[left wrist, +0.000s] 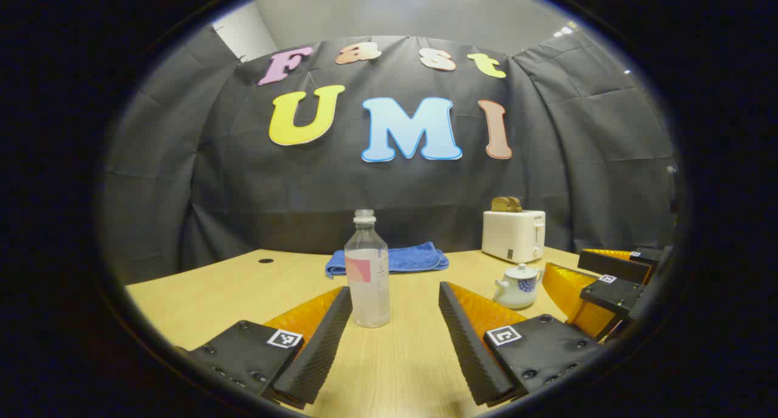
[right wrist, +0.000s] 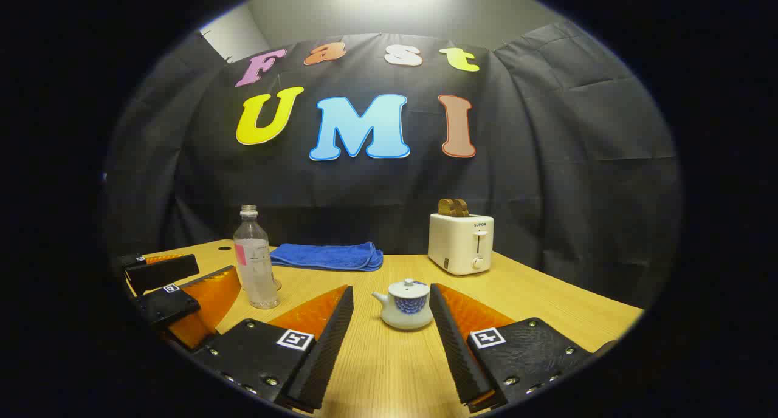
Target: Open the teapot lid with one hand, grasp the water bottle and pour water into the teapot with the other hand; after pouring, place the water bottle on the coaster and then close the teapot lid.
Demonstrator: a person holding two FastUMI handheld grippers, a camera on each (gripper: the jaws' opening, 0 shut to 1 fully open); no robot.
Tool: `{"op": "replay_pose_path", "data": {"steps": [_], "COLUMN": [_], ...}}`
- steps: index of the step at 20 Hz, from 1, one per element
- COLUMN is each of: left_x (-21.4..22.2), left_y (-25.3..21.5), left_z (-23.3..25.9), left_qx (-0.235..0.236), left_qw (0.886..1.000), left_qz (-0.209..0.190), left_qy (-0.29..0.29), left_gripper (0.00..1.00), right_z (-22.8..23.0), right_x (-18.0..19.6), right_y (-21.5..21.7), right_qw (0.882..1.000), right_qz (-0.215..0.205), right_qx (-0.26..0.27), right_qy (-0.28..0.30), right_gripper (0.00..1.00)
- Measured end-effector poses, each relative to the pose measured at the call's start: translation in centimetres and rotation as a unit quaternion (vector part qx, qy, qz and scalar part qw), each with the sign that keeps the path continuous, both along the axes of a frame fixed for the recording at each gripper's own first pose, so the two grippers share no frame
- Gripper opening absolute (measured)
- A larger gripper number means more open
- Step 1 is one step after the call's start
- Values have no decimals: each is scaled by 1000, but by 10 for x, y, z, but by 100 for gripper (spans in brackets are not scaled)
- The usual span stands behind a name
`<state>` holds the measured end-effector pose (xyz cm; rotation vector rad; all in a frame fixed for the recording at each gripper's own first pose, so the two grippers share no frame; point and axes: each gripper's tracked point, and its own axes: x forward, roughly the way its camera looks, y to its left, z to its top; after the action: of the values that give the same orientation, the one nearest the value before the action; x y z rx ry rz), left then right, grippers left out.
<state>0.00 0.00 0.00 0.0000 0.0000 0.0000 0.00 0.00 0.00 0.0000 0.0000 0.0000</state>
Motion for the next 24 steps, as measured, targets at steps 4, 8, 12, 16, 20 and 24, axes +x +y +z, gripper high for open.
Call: {"op": "replay_pose_path", "data": {"steps": [4, 8, 12, 16, 20, 24], "left_x": [0, 0, 0, -5, -2, -3], "left_y": [0, 0, 0, 0, 2, 9], "left_z": [0, 0, 0, 2, 1, -1], "left_qx": [0, 0, 0, 4, 3, -8], "left_qw": [1000, 1000, 1000, 1000, 1000, 1000], "left_qz": [0, 0, 0, 0, 2, 10], "left_qy": [0, 0, 0, 2, 0, 3], "left_gripper": [100, 100, 100, 100, 100, 100], "right_z": [3, 2, 0, -3, -6, -8], "right_x": [7, 17, 28, 43, 58, 85], "right_y": [-6, -9, -9, -13, -19, -20], "right_qw": [1000, 1000, 1000, 1000, 1000, 999], "right_qz": [-5, -7, -6, -7, -13, -6], "right_qx": [-4, -6, -5, -4, -12, -20], "right_qy": [-4, 0, 3, 10, 15, 26], "right_gripper": [78, 78, 78, 78, 78, 78]}}
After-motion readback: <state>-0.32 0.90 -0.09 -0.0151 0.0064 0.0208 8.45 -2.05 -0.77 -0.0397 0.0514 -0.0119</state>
